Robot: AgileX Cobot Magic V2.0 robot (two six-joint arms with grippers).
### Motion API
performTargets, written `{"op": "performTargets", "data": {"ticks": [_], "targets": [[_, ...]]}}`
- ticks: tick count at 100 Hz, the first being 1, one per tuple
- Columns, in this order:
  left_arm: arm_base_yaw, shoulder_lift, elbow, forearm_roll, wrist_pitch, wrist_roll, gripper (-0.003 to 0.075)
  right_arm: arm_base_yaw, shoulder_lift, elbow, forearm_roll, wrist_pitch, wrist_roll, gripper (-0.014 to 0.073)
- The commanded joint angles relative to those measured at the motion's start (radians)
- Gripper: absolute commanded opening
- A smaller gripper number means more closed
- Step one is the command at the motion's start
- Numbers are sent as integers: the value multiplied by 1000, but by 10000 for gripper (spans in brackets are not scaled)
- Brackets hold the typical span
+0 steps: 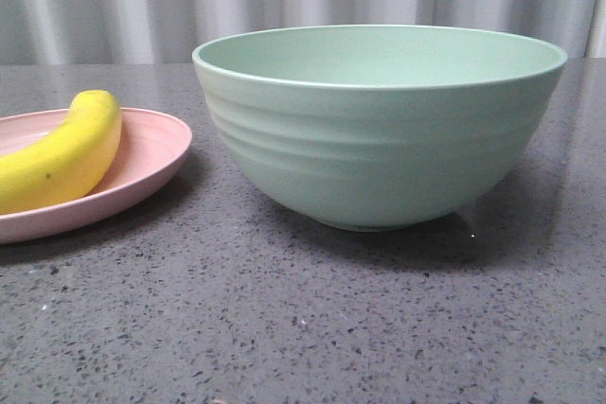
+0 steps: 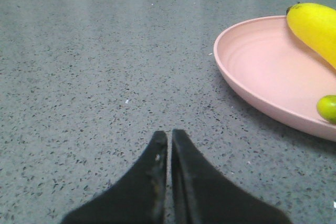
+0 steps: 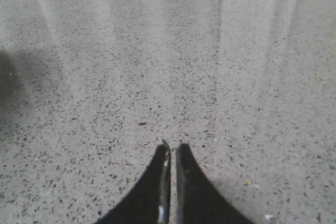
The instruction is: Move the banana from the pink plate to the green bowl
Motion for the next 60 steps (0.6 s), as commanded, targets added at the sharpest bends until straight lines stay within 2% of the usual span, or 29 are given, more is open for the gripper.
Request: {"op": "performTargets", "data": {"ticks": [1,60], "targets": [[3,-29,10,-8,-67,-4,-20,-6,-23,20,-14,-19,0,-64],[3,-29,10,14,-67,-1,-20,-6,-23,20,-14,-19,0,-64]]}}
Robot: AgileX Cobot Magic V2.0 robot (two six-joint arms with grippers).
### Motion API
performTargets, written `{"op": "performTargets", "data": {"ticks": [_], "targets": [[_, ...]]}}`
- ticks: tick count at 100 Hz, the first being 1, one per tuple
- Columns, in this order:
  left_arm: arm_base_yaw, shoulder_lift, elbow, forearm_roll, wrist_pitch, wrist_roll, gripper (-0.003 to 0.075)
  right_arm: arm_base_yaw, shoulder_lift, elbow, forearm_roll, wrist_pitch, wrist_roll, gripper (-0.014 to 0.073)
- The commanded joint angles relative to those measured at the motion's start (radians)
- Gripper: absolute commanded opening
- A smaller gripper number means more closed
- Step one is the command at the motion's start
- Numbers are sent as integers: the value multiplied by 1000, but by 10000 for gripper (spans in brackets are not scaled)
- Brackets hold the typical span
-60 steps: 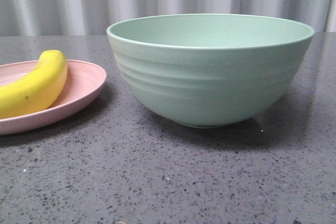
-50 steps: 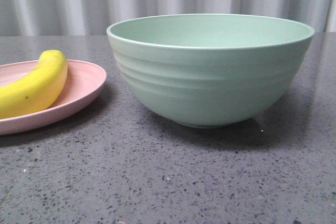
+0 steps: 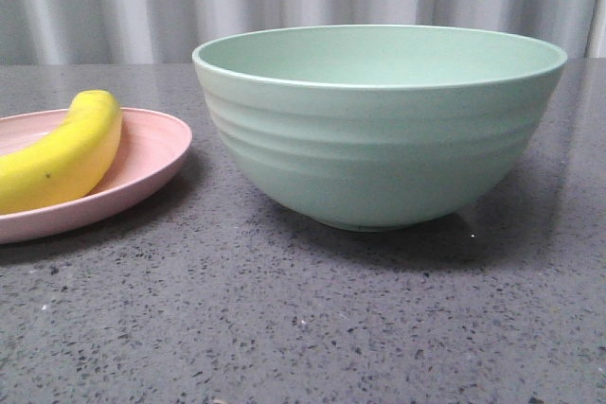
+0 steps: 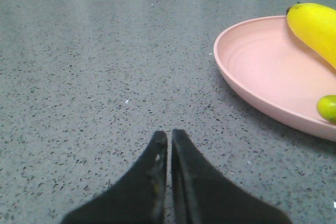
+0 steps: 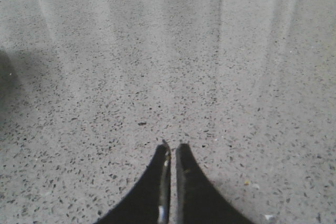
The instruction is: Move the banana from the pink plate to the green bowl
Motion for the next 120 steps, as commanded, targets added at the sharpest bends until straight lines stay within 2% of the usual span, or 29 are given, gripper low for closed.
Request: {"op": "performTargets", "data": {"ticks": [1,33,79,100,120], "targets": [[3,-29,10,17,-67,-1,-20,-6,-23,20,-14,-19,0,-64],[3,-29,10,19,-67,-1,-20,-6,-23,20,-14,-19,0,-64],[3,-29,10,19,-160,-1,-20,-6,-23,20,-16,-21,0,-64],[3,-29,10,19,-173,-1,-20,-6,-23,20,-24,-105,0,-64],[3,-29,10,19,-175,-1,-20,-6,-23,20,-45,-110,0,-64]]}}
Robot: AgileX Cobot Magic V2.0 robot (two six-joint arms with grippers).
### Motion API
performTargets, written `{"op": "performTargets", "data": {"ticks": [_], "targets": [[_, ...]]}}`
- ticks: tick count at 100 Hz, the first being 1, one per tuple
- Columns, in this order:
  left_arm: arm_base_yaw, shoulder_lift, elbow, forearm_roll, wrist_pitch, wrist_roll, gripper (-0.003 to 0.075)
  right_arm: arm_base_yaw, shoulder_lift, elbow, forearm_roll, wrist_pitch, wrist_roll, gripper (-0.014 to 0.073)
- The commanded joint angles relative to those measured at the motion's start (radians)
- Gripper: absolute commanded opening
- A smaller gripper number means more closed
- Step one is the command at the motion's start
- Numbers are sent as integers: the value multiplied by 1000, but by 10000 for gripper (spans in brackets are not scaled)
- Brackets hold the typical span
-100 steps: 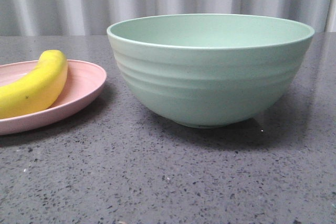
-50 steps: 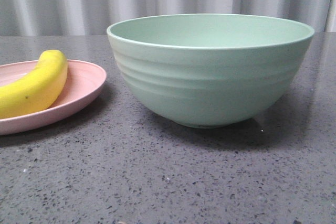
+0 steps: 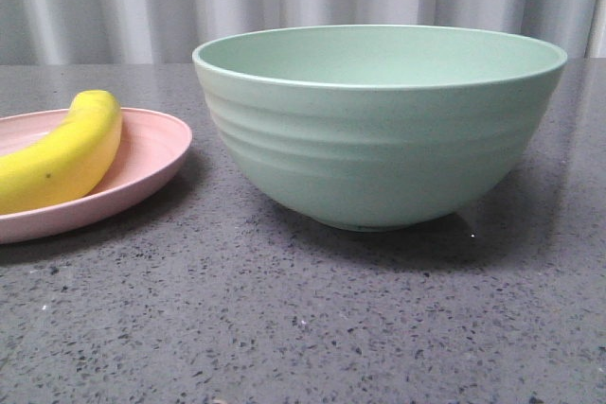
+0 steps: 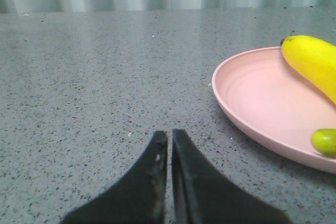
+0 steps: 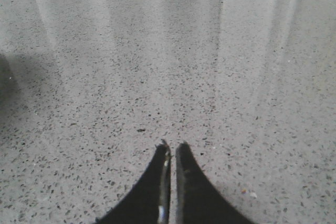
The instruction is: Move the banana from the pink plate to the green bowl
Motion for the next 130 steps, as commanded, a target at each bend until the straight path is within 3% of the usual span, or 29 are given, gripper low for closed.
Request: {"op": "performTargets", "data": {"ticks": [1,47,105,130], "targets": [[3,-29,10,1,-84,-2,-20,-6,-23,20,-22,-85,0,-64],[3,-29,10,1,-87,-2,-20,-6,-23,20,-23,-181,0,-64],[3,-29,10,1,-93,-2,-20,-6,-23,20,-23,-188,0,-64],[3,-29,-30,-90,-166,-2,-20,-6,-23,2,12,-245,0,-64]]}}
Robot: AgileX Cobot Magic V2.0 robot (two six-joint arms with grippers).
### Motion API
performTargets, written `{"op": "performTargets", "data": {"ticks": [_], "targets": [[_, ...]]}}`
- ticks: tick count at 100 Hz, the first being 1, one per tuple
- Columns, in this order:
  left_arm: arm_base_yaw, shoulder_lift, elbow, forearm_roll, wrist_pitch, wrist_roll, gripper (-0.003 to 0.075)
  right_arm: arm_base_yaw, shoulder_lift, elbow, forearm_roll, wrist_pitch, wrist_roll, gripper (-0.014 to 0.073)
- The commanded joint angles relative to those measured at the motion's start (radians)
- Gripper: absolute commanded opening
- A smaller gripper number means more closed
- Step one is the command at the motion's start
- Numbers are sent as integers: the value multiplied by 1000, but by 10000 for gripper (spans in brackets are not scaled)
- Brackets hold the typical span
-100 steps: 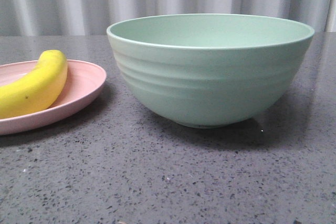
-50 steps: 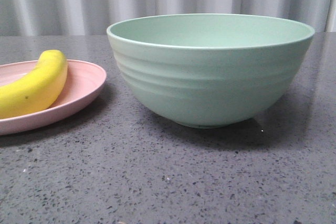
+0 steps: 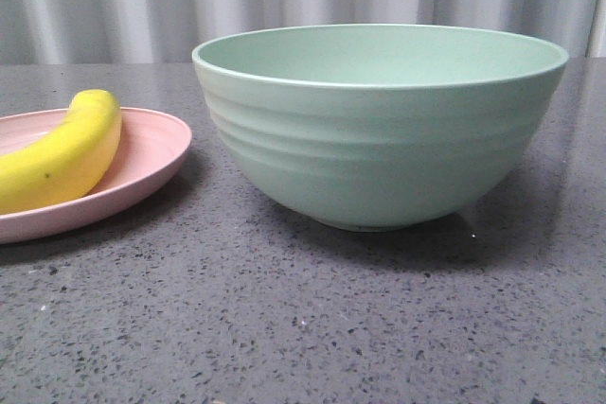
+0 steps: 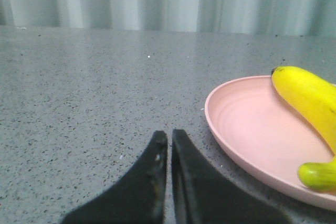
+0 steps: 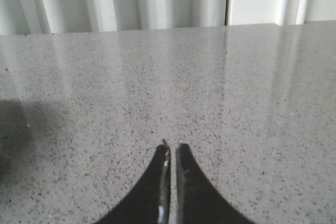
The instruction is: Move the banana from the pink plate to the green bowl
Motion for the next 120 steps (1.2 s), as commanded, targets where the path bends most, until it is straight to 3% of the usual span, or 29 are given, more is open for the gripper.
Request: {"op": "performTargets", "data": {"ticks": [1,28,61,87,97,112,120], "targets": [[3,-29,-31,-22,-91,-3,-20,-6,-23,-3,20,-93,0,-64],[3,89,-222,-18,-72,-1,-20,-6,26,-183,27,59,0,-64],[3,365,-412,-22,-68,-1,-20,-6,324,-457,107,239,0,-62],[3,506,-452,-22,-98,-1,-15,-6,479,-530,190,263,0,-64],[3,533,-452,-22,-98,-1,99,-6,507,-525,190,281,0,-64],[3,555,-452,-22,-126,-1,461,-6,522,-525,190,285,0,-64],[3,559,-452,-32,-156,-1,538,-6,522,-525,190,285,0,-64]]}}
